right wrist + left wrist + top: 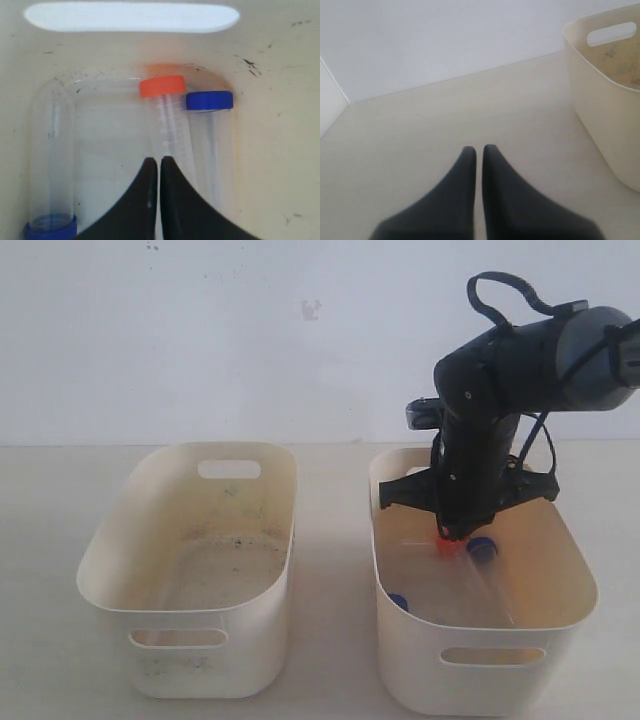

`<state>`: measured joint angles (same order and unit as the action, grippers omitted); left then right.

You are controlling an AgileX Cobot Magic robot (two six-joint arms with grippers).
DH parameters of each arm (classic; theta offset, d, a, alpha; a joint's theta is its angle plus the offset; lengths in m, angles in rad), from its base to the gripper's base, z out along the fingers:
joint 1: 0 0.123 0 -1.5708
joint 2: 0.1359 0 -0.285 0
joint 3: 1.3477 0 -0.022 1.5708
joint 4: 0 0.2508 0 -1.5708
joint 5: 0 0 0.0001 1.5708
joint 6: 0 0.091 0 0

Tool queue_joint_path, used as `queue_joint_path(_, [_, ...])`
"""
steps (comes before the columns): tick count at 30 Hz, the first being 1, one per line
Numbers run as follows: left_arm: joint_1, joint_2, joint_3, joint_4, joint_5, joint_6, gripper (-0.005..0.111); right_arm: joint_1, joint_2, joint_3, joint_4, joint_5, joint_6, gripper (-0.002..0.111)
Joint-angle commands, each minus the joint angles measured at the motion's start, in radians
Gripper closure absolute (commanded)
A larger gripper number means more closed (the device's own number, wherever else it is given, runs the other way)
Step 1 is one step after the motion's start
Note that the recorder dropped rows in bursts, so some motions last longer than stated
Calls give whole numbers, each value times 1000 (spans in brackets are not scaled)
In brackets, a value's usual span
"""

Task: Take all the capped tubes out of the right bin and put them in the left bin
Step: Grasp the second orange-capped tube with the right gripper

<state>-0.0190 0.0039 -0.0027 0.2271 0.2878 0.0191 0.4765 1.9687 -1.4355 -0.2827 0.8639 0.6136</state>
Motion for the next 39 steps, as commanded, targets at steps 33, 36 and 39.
queue_joint_path(33, [-2, -4, 3, 2, -4, 1, 103, -9, 126, -3, -57, 2, 59, 64])
queue_joint_path(36, [-2, -4, 3, 2, -4, 1, 103, -9, 126, -3, -100, 25, 59, 64])
queue_joint_path(39, [-2, -4, 3, 2, -4, 1, 103, -9, 126, -3, -84, 5, 59, 64])
